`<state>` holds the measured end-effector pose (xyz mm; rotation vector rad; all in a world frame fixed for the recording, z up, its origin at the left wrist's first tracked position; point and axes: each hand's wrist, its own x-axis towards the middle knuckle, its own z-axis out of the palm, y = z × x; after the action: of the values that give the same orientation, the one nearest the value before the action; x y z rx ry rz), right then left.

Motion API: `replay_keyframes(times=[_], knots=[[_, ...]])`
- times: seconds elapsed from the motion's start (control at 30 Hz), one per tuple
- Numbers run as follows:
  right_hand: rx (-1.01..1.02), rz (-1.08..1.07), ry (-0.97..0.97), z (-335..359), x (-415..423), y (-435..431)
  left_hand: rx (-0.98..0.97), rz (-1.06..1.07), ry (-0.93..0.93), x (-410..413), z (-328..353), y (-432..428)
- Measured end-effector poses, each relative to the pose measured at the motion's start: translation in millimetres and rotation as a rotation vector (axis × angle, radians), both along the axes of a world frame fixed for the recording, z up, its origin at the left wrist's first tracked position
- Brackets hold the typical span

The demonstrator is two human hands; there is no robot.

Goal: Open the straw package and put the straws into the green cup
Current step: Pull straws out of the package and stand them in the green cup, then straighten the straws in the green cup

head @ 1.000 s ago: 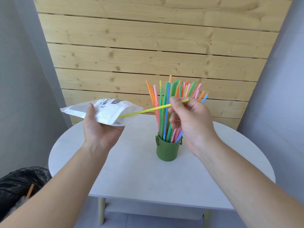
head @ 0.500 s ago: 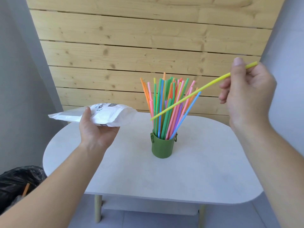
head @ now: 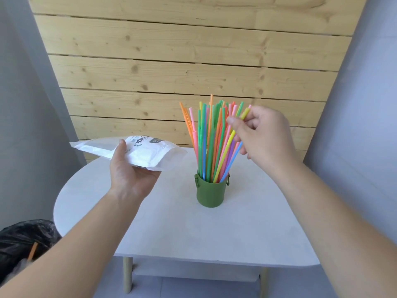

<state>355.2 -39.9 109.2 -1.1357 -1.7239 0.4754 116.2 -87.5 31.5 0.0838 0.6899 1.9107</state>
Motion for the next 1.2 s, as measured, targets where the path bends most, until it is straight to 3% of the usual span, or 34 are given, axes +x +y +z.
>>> replay_keyframes(times=[0.23,0.47,0.7,0.77,0.83,1.0,1.1,1.2], knots=[[-0.073,-0.023,-0.136,-7,-27,7,0.018,-0.037,0.004,-3,-2,-4],[-0.037,-0.062,-0.078,-5,-25,13,0.023,-0.055,0.017,-5,4,-8],[0.178,-0.118,-0.078,10,-26,-28,0.06,-0.088,0.116,-3,14,-18],[0.006,-0.005,-0.116,8,-37,-44,0.078,-0.102,0.148,-6,21,-25],[-0.307,0.148,-0.068,4,-54,-60,0.096,-0.102,0.179,-12,31,-36],[-0.889,0.565,0.352,-9,-116,-94,0.057,-0.109,0.299,-45,47,-87],[-1.006,0.703,0.519,-18,-152,-105,-0.046,-0.086,0.37,-75,42,-118],[-1.052,0.735,0.463,-33,-198,-126,-0.195,-0.006,0.404,-119,20,-155]])
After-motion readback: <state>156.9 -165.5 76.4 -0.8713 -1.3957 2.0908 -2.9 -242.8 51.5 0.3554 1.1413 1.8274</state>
